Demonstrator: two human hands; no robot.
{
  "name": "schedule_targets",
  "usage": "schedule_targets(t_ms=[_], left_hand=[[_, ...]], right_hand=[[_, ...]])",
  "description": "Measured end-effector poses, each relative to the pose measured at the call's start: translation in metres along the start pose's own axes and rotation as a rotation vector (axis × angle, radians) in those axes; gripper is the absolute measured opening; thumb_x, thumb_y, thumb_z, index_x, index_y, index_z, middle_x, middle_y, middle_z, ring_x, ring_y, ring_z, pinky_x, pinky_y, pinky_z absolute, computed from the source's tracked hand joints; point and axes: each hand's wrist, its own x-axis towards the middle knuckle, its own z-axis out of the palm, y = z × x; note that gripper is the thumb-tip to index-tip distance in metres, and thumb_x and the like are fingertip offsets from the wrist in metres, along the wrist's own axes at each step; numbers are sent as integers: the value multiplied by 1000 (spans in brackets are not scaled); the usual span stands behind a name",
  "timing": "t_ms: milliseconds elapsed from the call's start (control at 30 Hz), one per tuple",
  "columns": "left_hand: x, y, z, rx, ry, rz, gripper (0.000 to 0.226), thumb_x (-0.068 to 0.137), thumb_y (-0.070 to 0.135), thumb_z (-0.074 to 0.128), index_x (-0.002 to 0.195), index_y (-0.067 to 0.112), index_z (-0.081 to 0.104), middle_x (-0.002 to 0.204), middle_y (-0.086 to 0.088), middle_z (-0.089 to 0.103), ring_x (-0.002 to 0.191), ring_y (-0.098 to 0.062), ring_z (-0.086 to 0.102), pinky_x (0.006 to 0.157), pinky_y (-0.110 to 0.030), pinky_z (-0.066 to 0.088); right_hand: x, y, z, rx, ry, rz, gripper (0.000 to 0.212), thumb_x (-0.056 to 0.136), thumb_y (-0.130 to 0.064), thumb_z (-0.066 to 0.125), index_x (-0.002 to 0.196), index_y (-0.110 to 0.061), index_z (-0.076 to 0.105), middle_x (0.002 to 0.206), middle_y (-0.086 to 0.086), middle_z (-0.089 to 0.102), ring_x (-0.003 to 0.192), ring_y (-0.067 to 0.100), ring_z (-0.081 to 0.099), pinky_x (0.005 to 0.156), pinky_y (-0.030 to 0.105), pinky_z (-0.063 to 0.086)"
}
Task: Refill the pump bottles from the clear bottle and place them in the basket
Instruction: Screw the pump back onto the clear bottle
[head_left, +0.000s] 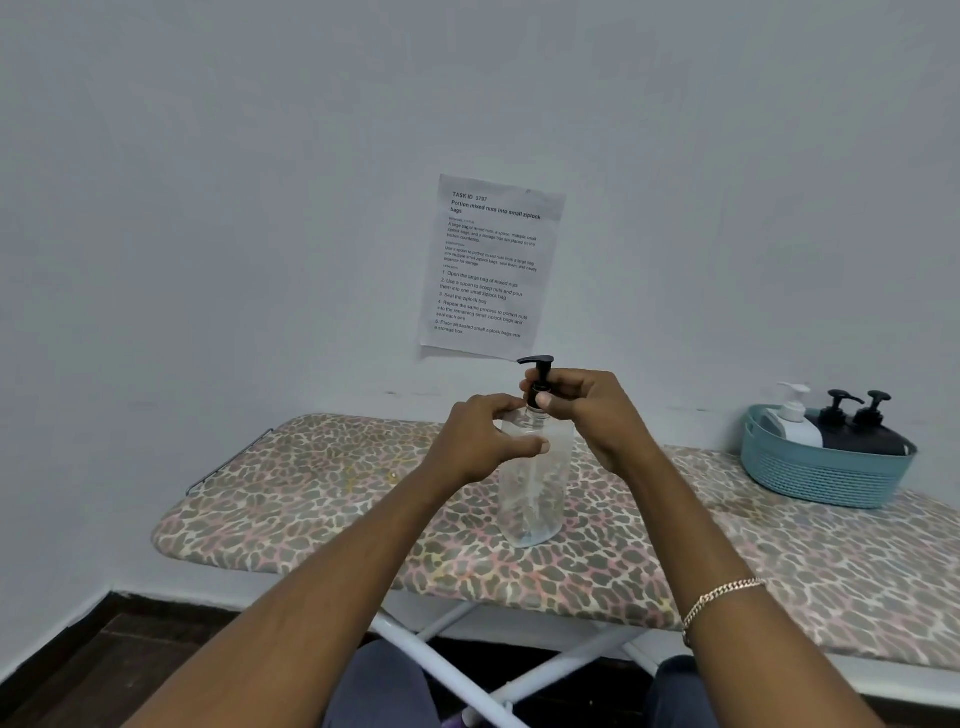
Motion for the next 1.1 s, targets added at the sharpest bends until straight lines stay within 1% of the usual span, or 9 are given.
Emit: schedule_targets(t_ms=[167, 300, 467, 567, 667, 767, 867, 1000, 1100], left_hand=[[0, -1, 2, -9, 20, -11, 78, 70, 56, 90, 137, 23, 68, 126, 4, 72, 108, -13, 69, 94, -33, 56], [-2, 3, 3, -26, 35, -4, 67, 70, 52, 90, 129, 26, 73, 115, 8, 75, 100, -7, 72, 87, -29, 58], [-7, 7, 2, -45, 43, -5, 58, 73, 45, 86, 127, 26, 74, 109, 11, 76, 91, -1, 72, 77, -19, 52], [-11, 7, 4, -66, 65, -9, 42, 78, 36, 88, 117, 30, 74, 106, 16, 72, 88, 1, 71, 72, -9, 49], [-16, 4, 10, -134, 96, 2, 39, 80, 37, 89, 115, 30, 74, 108, 16, 74, 83, 1, 73, 73, -14, 55], [-19, 0, 14, -205, 94, 5, 49, 77, 44, 91, 120, 28, 74, 107, 13, 76, 87, -1, 74, 79, -24, 61], [-17, -5, 11, -227, 35, -20, 70, 74, 45, 94, 136, 26, 67, 116, 12, 74, 97, -3, 74, 86, -32, 64], [-10, -9, 9, -279, -84, -53, 80, 75, 38, 95, 145, 23, 60, 124, 9, 73, 104, -6, 74, 92, -35, 63], [-2, -8, 16, -311, -181, -51, 79, 76, 29, 95, 146, 26, 59, 128, 4, 72, 106, -11, 75, 95, -39, 62]], right_hand=[[-7, 3, 15, -45, 156, -27, 28, 94, 6, 66, 106, -16, 78, 102, 3, 80, 102, 15, 76, 96, 33, 58], [-13, 7, 36, -115, 328, -70, 27, 95, 0, 65, 102, -24, 76, 97, -7, 78, 97, 9, 74, 90, 27, 57], [-22, 15, 53, -217, 446, -116, 29, 100, -7, 61, 124, -19, 72, 105, -12, 74, 99, -8, 65, 75, 0, 44], [-26, 19, 54, -297, 444, -137, 37, 97, -11, 67, 133, -19, 67, 113, -10, 71, 101, -6, 63, 83, -1, 43], [-30, 19, 49, -325, 451, -140, 40, 94, -21, 74, 133, -23, 66, 113, -9, 65, 102, -10, 58, 82, -2, 39], [-29, 11, 38, -352, 402, -108, 40, 92, -22, 76, 131, -23, 67, 112, -8, 63, 101, -2, 58, 80, 2, 39], [-23, 5, 28, -387, 355, -85, 38, 90, -20, 77, 127, -21, 70, 113, -6, 68, 103, 5, 62, 83, 5, 40], [-15, 7, 12, -404, 341, -67, 34, 88, -19, 77, 122, -21, 74, 111, -6, 75, 102, 5, 68, 97, 30, 54], [-9, 6, -1, -387, 324, -70, 30, 89, -13, 75, 118, -19, 76, 106, -9, 77, 100, 5, 70, 99, 36, 56]])
